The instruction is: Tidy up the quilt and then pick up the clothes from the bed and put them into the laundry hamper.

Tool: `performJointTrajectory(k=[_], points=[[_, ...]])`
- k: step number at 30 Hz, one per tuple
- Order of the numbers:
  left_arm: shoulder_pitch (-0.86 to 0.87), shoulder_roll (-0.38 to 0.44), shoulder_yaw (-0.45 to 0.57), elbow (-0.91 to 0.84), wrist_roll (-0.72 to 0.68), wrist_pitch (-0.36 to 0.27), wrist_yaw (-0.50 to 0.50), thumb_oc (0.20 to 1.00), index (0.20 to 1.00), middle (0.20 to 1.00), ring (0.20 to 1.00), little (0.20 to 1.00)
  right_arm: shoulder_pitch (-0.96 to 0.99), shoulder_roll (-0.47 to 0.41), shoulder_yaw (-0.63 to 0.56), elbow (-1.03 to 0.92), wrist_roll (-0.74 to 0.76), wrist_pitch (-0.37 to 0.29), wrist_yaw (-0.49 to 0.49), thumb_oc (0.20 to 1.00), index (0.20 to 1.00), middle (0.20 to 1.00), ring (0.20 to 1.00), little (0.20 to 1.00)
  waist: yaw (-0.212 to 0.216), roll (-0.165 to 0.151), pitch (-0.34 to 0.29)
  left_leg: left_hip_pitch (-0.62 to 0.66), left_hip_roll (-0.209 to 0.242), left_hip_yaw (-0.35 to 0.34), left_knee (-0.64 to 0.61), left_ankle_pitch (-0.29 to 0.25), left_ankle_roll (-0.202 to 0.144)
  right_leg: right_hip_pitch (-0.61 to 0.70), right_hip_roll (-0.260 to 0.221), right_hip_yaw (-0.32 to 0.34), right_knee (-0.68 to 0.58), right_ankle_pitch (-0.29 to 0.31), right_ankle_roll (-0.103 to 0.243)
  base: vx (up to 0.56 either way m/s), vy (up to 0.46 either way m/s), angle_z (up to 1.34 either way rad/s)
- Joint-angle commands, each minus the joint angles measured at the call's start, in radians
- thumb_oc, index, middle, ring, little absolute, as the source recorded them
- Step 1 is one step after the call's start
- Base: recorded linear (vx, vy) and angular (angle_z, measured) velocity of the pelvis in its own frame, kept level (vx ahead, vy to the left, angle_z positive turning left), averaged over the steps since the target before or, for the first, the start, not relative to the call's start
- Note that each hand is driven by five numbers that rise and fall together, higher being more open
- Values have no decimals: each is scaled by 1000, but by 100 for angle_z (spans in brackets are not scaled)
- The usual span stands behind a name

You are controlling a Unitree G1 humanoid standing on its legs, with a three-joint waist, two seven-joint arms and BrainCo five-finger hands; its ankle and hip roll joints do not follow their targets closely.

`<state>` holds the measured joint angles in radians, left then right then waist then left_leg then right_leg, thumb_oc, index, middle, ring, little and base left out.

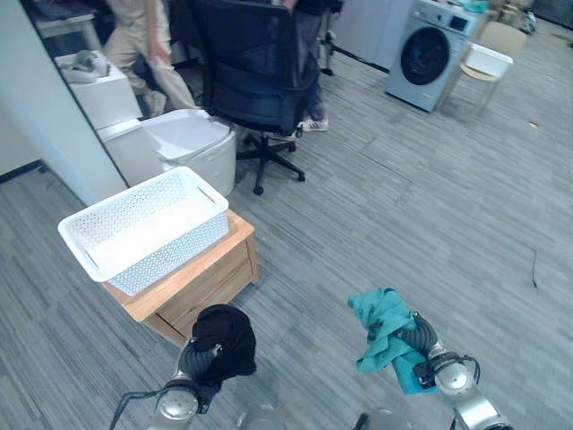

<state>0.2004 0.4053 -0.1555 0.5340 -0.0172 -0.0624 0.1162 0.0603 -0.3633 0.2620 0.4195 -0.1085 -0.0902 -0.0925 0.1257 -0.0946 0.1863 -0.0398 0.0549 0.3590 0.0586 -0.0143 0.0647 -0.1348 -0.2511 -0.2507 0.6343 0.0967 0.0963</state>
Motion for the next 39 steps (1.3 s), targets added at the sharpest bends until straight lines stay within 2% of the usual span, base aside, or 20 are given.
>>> performJointTrajectory(k=[1, 3, 4, 6, 7, 8, 9, 11, 13, 14, 17, 20, 24, 27, 28, 29, 30, 32, 33, 39], points=[[-129, -2, -11, 11, 44, -62, 17, 200, 200, 200, 200, 200, 26, -39, -82, -49, 48, -41, -31, 200, 200, 200, 200, 200, -159, 42, 57, 203, 40, -362, -78, -116, -136, 2, 85, 285, -627, -26, 131, 325, -262, 540], [-126, -7, -14, 10, 42, -65, 16, 200, 200, 200, 200, 200, 16, -45, -71, -51, 51, -47, -27, 200, 200, 200, 200, 200, -162, 43, 62, 179, 37, -377, -5, -124, -140, 12, 99, 290, -615, -34, 116, 239, -249, 305], [-131, -19, -14, 12, 34, -67, 16, 200, 200, 200, 200, 200, 0, -63, -71, -54, 60, -59, -27, 200, 200, 200, 200, 200, -162, 50, 78, 95, 42, -360, 172, -89, -165, 45, 94, 244, -607, -52, 84, 223, -298, 51], [-137, -24, -17, 6, 27, -68, 14, 200, 200, 200, 200, 200, -10, -73, -71, -51, 71, -58, -29, 200, 200, 200, 200, 200, -164, 50, 91, 27, 50, -344, 269, -68, -169, 75, 87, 208, -617, -64, 68, 125, -186, 93], [-150, -32, -21, 2, 22, -70, 17, 200, 200, 200, 200, 200, -26, -84, -76, -51, 74, -58, -36, 200, 200, 200, 200, 200, -165, 44, 99, -45, 90, -234, 324, -34, -170, 133, 74, 142, -652, -82, 58, 73, -99, 108], [-150, -32, -21, 2, 22, -69, 17, 200, 200, 200, 200, 200, -27, -84, -76, -50, 74, -58, -36, 200, 200, 200, 200, 200, -166, 45, 100, -47, 90, -235, 328, -36, -170, 135, 75, 141, -655, -81, 58, 234, -115, 93], [-139, -32, -13, -5, 24, -69, 11, 200, 200, 200, 200, 200, -37, -97, -80, -56, 71, -53, -28, 200, 200, 200, 200, 200, -163, 54, 85, -62, 121, -130, 252, -35, -161, 175, 74, 96, -680, -92, 63, 238, 4, 89], [-127, -34, -10, -7, 25, -67, 6, 200, 200, 200, 200, 200, -39, -103, -80, -59, 68, -49, -26, 200, 200, 200, 200, 200, -156, 56, 77, -62, 118, -92, 201, -28, -159, 193, 72, 86, -692, -98, 67, 210, 26, 90], [-104, -34, -8, -9, 31, -62, 1, 200, 200, 200, 200, 200, -43, -115, -84, -65, 59, -48, -23, 200, 200, 200, 200, 200, -143, 72, 65, -88, 150, -28, 116, 46, -178, 224, 72, 54, -691, -123, 70, 249, 125, 35], [-89, -30, -3, -10, 38, -58, 1, 200, 200, 200, 200, 200, -51, -124, -82, -67, 48, -45, -25, 200, 200, 200, 200, 200, -135, 86, 56, -85, 193, 0, 63, 102, -197, 243, 68, 24, -681, -145, 75, 285, 202, 17], [-71, -23, 4, -20, 50, -55, -5, 200, 200, 200, 200, 200, -50, -127, -85, -74, 33, -43, -23, 200, 200, 200, 200, 200, -137, 90, 43, -47, 216, -3, 29, 115, -210, 258, 56, -3, -659, -153, 87, 148, 147, 28], [-53, -3, 3, -58, 74, -46, -20, 200, 200, 200, 200, 200, -47, -110, -88, -83, 20, -38, -20, 200, 200, 200, 200, 200, -140, 78, 28, -5, 196, 5, -15, 98, -198, 275, 22, -24, -625, -151, 110, 125, 253, 27], [-52, 52, 20, -103, 100, -37, -19, 200, 200, 200, 200, 200, -86, -69, -67, -153, 19, -43, -16, 200, 200, 200, 200, 200, -137, 41, 57, 60, 140, 6, -51, 40, -144, 163, -56, 24, -324, -17, 161, 129, 308, 44], [-52, 69, 34, -105, 101, -37, -5, 200, 200, 200, 200, 200, -106, -61, -60, -192, 21, -53, -19, 200, 200, 200, 200, 200, -135, 40, 65, 83, 134, -7, -79, 31, -125, 102, -47, 63, -233, 21, 159, 122, 132, 21], [-56, 67, 30, -98, 98, -40, 0, 200, 200, 200, 200, 200, -112, -65, -60, -213, 26, -61, -24, 200, 200, 200, 200, 200, -143, 39, 68, 101, 127, -26, -102, 29, -121, 78, -14, 93, -226, -9, 148, 276, 119, 40], [-64, 61, 15, -91, 91, -42, -6, 200, 200, 200, 200, 200, -118, -78, -65, -247, 41, -71, -25, 200, 200, 200, 200, 200, -159, 41, 70, 123, 103, -73, -120, 20, -119, 56, 71, 159, -299, -92, 133, 276, 113, 41], [-65, 60, 15, -91, 91, -42, -6, 200, 200, 200, 200, 200, -119, -79, -66, -247, 41, -71, -24, 200, 200, 200, 200, 200, -159, 44, 69, 119, 106, -74, -119, 24, -120, 55, 74, 157, -304, -86, 130, 309, 81, 57], [-77, 55, -4, -84, 86, -49, -18, 200, 200, 200, 200, 200, -132, -104, -78, -287, 55, -86, -31, 200, 200, 200, 200, 200, -180, 47, 66, 128, 77, -134, -129, 8, -118, 49, 144, 229, -448, -132, 103, 360, 33, 104], [-100, 55, -25, -78, 77, -56, -26, 200, 200, 200, 200, 200, -164, -135, -85, -320, 59, -95, -43, 200, 200, 200, 200, 200, -197, 50, 67, 147, 47, -210, -138, -24, -116, 20, 170, 319, -546, -106, 106, 398, 7, 133], [-100, 46, -41, -89, 52, -61, -40, 200, 200, 200, 200, 200, -310, -215, -71, -347, 25, -90, -71, 200, 200, 200, 200, 200, -187, 39, 46, 151, 35, -230, -114, -49, -116, 68, 149, 300, -623, -77, 88, 202, -54, 108]])
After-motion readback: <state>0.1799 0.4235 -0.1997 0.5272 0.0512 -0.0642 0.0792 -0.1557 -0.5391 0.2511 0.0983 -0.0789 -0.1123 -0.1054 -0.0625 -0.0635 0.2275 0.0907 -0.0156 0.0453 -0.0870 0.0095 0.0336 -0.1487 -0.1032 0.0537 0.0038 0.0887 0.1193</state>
